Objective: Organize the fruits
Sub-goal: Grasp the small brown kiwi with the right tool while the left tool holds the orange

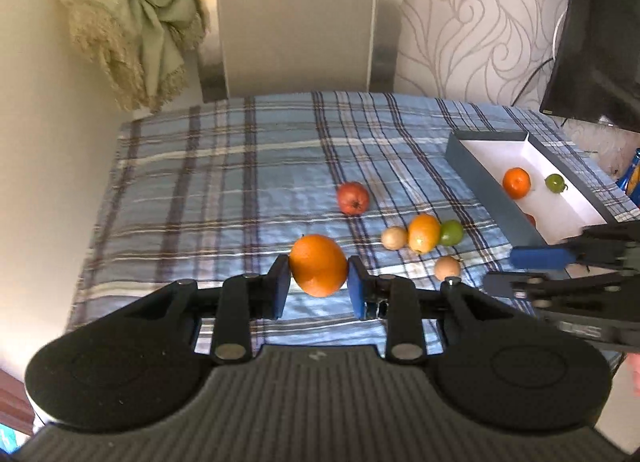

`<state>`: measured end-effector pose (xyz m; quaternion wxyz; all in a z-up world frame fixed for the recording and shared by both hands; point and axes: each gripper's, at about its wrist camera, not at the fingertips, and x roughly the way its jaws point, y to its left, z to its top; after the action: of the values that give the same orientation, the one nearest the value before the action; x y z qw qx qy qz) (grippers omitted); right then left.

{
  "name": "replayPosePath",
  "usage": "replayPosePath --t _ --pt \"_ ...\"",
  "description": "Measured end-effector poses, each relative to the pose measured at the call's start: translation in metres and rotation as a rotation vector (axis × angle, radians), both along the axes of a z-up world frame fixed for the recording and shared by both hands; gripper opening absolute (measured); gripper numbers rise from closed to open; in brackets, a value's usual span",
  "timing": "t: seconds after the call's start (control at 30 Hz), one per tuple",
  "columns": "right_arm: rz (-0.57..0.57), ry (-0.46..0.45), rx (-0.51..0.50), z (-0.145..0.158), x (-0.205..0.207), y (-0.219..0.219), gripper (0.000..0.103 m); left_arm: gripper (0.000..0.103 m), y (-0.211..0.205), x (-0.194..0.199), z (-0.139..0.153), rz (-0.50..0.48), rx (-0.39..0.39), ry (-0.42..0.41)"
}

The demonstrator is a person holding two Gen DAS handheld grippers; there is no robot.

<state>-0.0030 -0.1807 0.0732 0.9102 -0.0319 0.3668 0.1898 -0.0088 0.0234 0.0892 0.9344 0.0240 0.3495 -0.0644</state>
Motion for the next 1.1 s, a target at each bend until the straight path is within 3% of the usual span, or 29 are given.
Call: replayPosePath --t 0.47,0.6,0.7,0.87,1.1 --pt "-0.055 0.061 -0.018 -0.04 0.039 0.021 0.037 0.035 0.04 -0.022 0.001 0.069 0.02 0.02" --pt "-0.034 0.056 -0.015 -0.041 0.04 0.025 0.026 0.035 0.042 -0.022 -0.001 0.078 0.019 0.026" --pt "-0.023 0.046 -0.032 -0.041 0.037 0.028 0.026 0.035 0.042 -0.022 -0.002 0.078 0.018 0.025" --pt "-0.022 0.038 -0.03 -0.032 0.029 0.022 0.025 0.035 0.037 -0.02 -0.003 0.075 0.016 0.024" --pt "0.005 -0.01 0.022 0.007 -0.001 0.009 0.025 0.035 0.021 -0.01 -0.002 0.06 0.002 0.013"
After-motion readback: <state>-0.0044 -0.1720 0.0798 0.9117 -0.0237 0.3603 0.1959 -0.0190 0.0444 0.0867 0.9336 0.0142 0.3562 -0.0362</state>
